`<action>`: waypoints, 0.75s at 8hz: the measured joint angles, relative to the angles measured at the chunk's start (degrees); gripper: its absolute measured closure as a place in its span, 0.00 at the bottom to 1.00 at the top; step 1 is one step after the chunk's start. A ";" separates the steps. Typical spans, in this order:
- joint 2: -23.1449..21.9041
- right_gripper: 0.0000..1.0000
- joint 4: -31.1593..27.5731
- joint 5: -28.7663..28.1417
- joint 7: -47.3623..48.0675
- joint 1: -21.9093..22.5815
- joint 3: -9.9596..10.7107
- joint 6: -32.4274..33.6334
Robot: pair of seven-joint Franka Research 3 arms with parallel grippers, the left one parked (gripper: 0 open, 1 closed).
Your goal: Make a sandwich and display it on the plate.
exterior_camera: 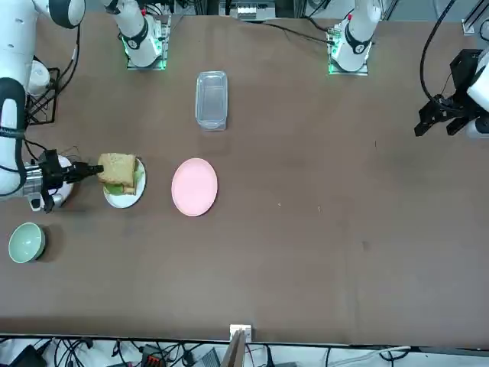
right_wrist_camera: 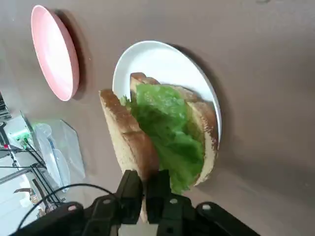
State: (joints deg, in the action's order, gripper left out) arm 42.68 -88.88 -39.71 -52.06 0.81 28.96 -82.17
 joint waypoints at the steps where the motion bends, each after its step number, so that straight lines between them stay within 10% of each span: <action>1: 0.39 0.85 0.01 0.00 -0.03 0.00 -0.01 0.00; 3: 0.99 0.71 0.08 -0.01 -0.08 0.00 -0.02 0.00; 6: 1.20 0.25 0.75 -0.02 -0.13 -0.12 -0.04 0.00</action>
State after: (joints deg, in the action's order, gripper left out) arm 43.88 -88.13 -39.72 -52.20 0.69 28.92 -82.17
